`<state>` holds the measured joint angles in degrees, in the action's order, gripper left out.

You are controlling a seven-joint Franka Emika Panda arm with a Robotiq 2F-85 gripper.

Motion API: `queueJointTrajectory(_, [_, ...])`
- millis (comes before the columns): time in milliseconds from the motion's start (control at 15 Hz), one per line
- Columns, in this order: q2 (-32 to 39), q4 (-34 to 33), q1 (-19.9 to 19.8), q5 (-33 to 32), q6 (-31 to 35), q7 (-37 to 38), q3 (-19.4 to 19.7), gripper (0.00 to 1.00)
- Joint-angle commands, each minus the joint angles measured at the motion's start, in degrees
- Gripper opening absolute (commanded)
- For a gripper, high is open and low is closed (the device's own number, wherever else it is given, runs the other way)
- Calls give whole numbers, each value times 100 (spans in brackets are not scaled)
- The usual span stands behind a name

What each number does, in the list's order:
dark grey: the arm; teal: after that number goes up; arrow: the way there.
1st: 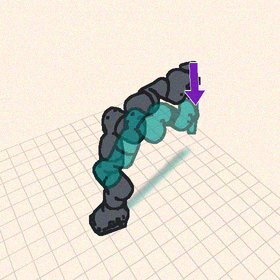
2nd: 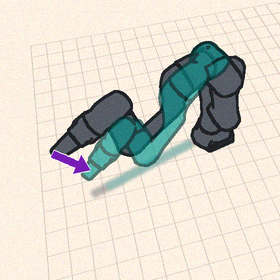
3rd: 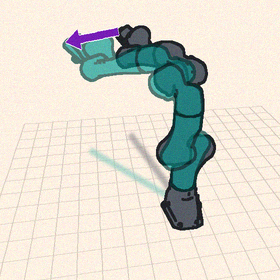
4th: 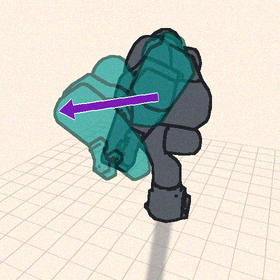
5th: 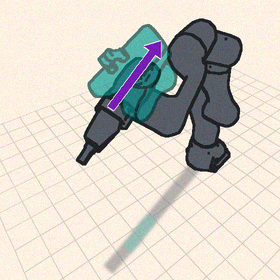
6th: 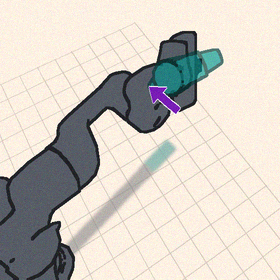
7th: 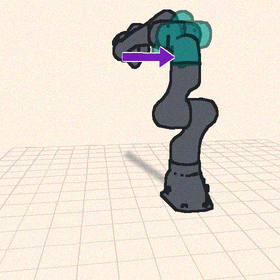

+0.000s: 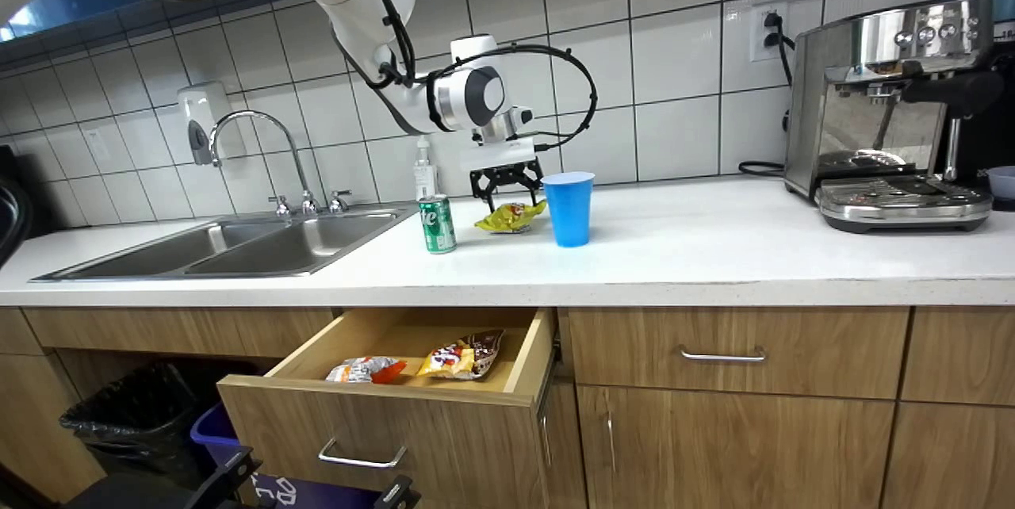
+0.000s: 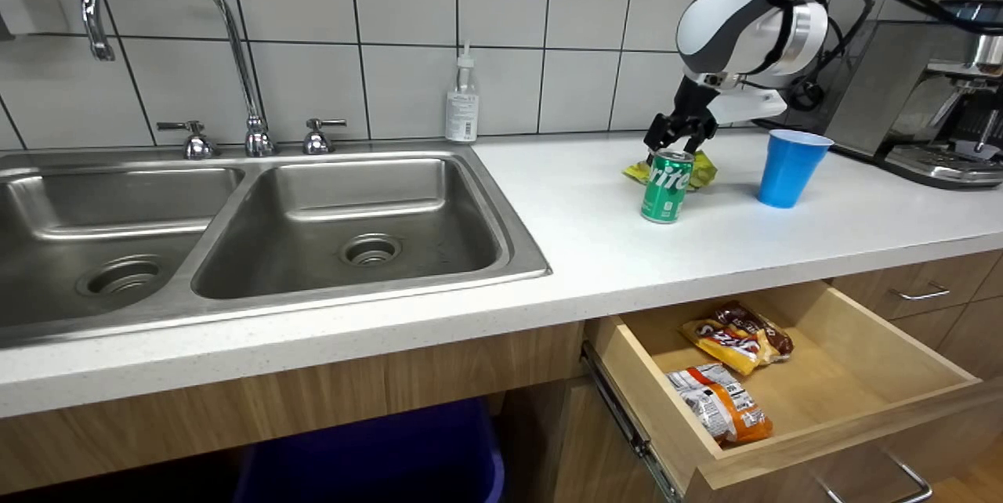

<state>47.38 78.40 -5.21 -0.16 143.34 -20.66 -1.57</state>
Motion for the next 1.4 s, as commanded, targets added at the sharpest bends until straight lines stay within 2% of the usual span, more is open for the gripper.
queueJointTrajectory(0, [-119, 50, -62, -160, -245, -11, -25, 100])
queueJointTrajectory(800, [-456, 717, -58, -197, -257, -73, -59, 100])
queueJointTrajectory(1333, [-988, 1564, -34, -317, -135, -33, -26, 100])
